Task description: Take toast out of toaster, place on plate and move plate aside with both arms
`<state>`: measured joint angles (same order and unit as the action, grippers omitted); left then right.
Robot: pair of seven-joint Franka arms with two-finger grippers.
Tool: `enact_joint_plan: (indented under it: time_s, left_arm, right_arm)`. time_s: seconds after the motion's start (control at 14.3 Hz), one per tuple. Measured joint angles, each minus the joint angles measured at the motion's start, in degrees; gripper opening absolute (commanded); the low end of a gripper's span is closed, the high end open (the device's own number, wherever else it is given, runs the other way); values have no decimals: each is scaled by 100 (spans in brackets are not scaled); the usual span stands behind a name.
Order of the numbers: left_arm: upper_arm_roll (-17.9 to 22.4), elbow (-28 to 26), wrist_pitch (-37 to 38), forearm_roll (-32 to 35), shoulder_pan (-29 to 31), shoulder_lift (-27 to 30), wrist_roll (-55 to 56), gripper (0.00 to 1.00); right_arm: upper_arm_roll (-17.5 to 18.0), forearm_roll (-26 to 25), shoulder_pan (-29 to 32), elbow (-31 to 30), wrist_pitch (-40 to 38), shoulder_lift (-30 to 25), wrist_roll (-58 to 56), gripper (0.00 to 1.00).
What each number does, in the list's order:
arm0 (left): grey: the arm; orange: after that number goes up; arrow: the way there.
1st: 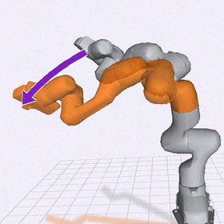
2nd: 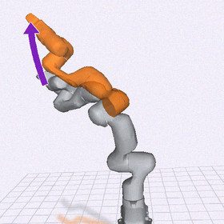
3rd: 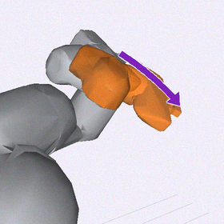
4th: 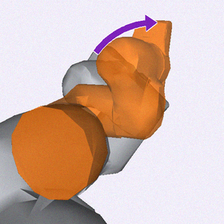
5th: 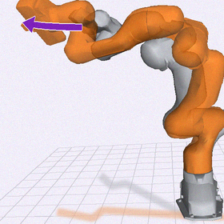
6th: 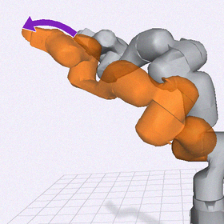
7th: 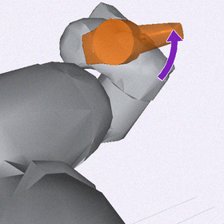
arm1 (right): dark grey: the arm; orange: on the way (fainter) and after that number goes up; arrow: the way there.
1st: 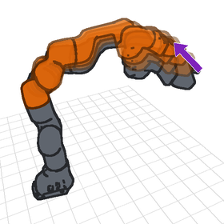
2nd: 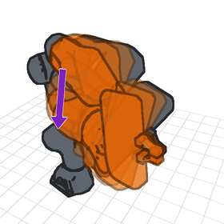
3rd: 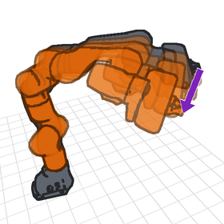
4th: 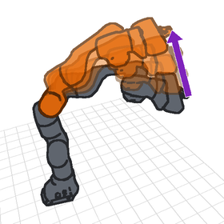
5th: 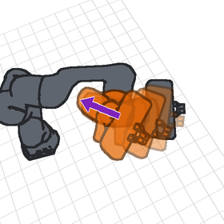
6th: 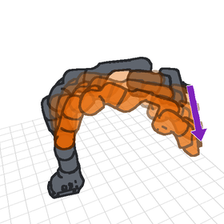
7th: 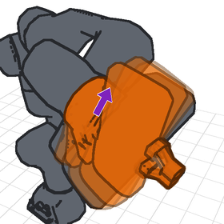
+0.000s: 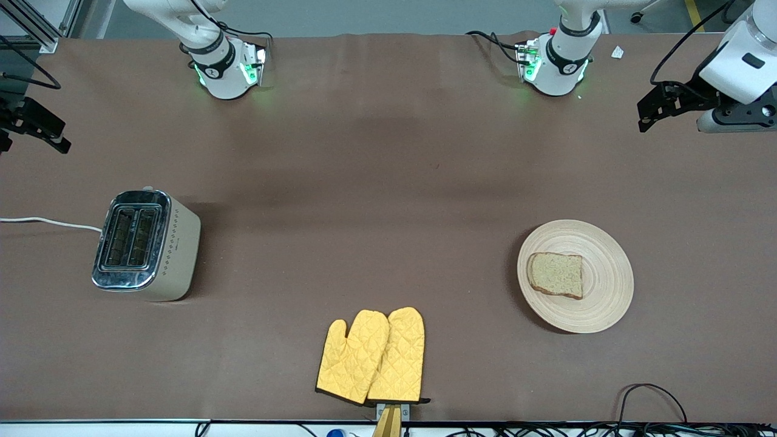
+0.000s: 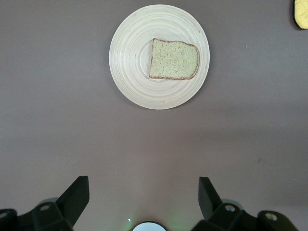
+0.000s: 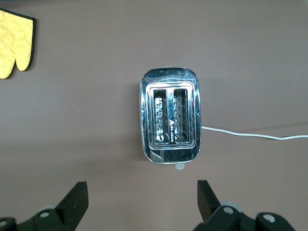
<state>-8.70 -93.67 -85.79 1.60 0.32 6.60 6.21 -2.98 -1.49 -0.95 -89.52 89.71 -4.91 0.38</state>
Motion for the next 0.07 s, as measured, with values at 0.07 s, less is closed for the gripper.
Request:
enact_joint_plan:
  time_s: [0.07]
  left_arm:
    - [0,57,2,0,0,-65,0,100]
  right_arm:
    - [0,0,0,0,0,0,0,100]
